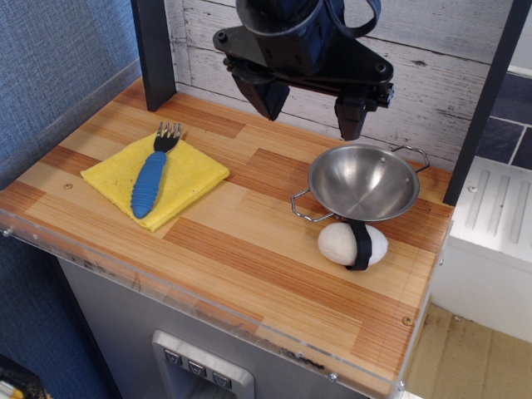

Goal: Put ball on the vessel

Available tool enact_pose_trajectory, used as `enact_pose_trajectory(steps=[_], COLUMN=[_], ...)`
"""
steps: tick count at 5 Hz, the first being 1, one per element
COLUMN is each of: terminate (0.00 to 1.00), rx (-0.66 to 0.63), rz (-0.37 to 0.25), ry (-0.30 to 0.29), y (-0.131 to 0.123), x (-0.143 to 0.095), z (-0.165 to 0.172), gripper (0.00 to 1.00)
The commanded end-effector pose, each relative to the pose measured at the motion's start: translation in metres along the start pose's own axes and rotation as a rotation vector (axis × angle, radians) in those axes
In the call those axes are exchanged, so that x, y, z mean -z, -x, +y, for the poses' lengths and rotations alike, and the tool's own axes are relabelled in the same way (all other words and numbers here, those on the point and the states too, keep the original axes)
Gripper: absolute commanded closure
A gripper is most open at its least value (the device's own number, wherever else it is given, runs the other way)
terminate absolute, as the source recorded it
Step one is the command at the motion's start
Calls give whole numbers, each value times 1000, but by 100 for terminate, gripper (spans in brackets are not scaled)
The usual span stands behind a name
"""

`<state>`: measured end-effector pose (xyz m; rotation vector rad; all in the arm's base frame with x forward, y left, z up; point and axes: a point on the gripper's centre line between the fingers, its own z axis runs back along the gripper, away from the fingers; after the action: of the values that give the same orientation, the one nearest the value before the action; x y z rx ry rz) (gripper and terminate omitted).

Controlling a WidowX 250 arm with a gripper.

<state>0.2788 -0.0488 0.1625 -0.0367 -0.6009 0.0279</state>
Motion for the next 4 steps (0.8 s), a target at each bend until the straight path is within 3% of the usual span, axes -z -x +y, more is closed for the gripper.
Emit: enact_pose_trajectory(steps=[1,2,4], terminate=[0,0,0], rx=[0,64,142], rz=[0,-27,-12], ry=[0,-15,-18], y=[0,5,36], x=[0,3,31], z=[0,-1,2], gripper=[0,0,0])
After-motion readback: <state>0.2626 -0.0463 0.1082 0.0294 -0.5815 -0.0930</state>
